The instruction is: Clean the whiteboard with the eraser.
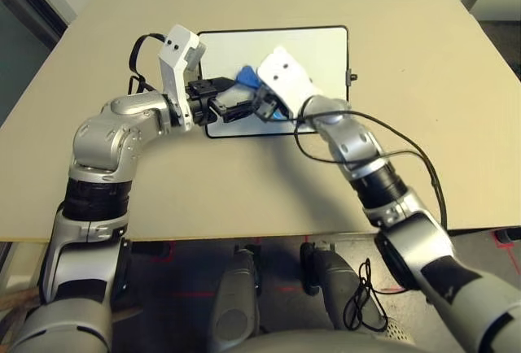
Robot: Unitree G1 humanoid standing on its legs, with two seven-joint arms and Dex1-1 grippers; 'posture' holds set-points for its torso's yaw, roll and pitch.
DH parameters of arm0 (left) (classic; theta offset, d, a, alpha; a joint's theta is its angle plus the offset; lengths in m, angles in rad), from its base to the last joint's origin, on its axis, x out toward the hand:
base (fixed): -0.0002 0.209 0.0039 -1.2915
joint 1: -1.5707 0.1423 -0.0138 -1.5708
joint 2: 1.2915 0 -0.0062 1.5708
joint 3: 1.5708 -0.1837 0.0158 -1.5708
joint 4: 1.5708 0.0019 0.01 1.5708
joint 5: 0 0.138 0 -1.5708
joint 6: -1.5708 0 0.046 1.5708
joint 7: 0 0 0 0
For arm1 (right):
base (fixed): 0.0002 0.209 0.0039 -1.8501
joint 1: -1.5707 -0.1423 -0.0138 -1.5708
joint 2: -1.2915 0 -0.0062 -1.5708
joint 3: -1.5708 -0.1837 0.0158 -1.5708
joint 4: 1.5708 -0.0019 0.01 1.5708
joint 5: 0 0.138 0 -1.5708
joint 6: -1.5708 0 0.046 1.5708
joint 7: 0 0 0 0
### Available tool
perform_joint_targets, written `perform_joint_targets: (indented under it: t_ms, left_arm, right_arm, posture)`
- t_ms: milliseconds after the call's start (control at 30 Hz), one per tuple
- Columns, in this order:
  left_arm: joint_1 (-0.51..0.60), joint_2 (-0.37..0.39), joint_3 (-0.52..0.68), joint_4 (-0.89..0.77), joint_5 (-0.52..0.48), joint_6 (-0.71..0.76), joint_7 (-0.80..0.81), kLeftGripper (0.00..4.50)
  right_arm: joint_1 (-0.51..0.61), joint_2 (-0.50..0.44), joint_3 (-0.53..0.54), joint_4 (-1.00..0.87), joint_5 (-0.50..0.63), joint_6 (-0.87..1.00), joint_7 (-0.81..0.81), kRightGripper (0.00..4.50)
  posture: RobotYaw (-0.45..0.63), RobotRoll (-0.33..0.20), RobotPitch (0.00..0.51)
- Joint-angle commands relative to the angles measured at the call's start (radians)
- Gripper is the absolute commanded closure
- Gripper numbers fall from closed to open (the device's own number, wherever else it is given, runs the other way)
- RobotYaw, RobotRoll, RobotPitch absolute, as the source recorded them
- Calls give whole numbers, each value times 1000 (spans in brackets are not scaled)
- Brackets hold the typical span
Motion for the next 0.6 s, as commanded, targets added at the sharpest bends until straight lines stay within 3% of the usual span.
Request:
perform_joint_targets:
  t_ms: [33,367,600]
  left_arm:
    - [8,2,-8,-14,-9,8,-4,0]
    - [12,7,-6,-9,-7,2,-8,0]
    - [17,8,-3,-10,-7,0,-8,0]
  right_arm:
    - [4,13,-11,43,7,-17,-13,4296]
    - [131,62,76,-92,-6,33,38,4296]
    - [54,46,29,11,-3,-24,13,4296]
  posture:
    - [100,0,260]
    - [103,0,261]
    - [105,0,261]
